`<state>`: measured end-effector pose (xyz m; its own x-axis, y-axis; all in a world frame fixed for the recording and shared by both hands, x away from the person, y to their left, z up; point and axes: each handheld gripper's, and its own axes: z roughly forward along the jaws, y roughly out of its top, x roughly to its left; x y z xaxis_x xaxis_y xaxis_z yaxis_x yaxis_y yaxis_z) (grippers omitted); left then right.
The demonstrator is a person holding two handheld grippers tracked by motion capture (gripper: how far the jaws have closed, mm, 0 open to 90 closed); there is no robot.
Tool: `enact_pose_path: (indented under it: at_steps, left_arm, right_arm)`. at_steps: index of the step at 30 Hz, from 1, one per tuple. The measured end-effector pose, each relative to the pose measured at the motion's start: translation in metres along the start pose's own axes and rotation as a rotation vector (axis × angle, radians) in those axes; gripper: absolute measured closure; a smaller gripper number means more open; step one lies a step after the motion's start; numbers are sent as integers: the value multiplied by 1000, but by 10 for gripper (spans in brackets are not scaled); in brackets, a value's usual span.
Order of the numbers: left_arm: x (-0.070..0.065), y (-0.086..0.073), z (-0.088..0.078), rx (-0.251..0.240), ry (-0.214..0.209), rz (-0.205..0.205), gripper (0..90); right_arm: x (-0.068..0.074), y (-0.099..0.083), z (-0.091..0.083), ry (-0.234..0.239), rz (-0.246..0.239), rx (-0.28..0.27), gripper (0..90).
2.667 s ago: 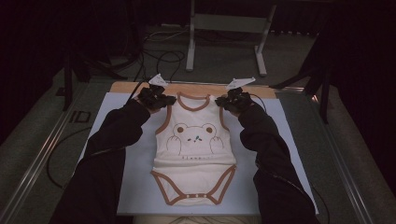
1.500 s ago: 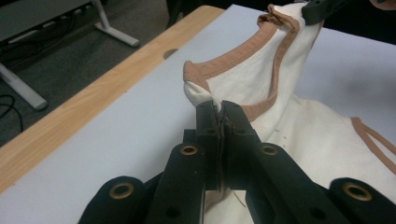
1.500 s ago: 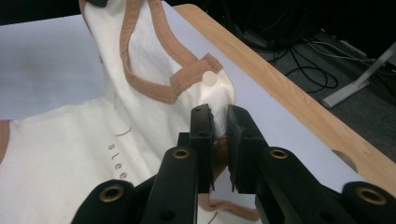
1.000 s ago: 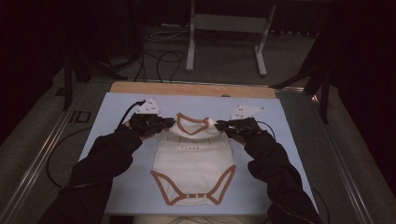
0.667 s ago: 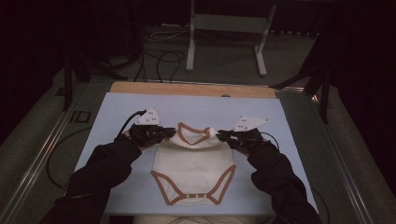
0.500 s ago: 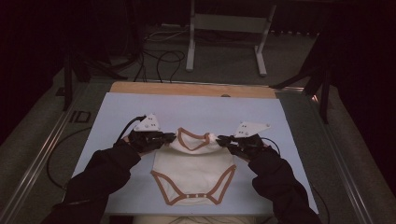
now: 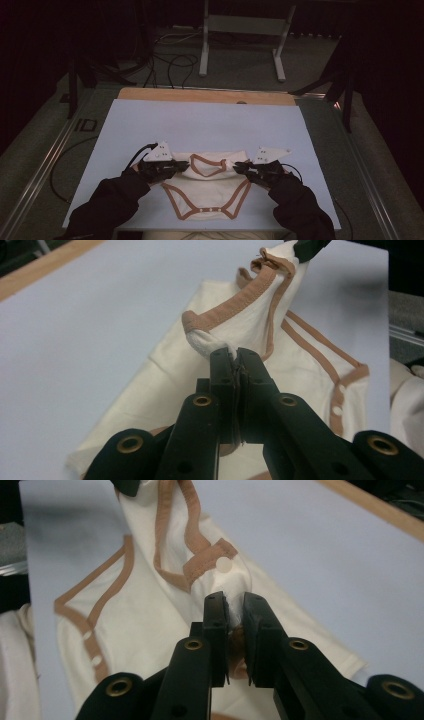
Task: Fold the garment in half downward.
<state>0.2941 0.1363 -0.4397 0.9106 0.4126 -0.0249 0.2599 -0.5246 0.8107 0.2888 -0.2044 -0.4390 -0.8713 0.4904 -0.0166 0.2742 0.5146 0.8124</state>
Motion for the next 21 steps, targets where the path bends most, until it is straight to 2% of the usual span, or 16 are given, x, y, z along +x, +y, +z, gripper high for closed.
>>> enact_pose_path:
  at_steps: [2, 5, 8, 12, 21]
  left_arm:
    - [-4, -5, 3, 7, -4, 2, 887]
    - [-8, -13, 7, 12, -17, -18, 886]
    - [-12, -21, 12, 22, -19, -26, 886]
    - [-19, -32, 15, 31, -37, -32, 886]
    - [-29, -45, 18, 76, -67, -7, 884]
  right_arm:
    - [3, -5, 0, 4, 3, 4, 818]
    - [5, -12, 2, 10, 28, 13, 818]
    - [8, -18, 5, 22, 32, 26, 818]
    - [16, -27, 8, 38, 45, 40, 816]
    - [26, -46, 9, 79, 75, 52, 811]
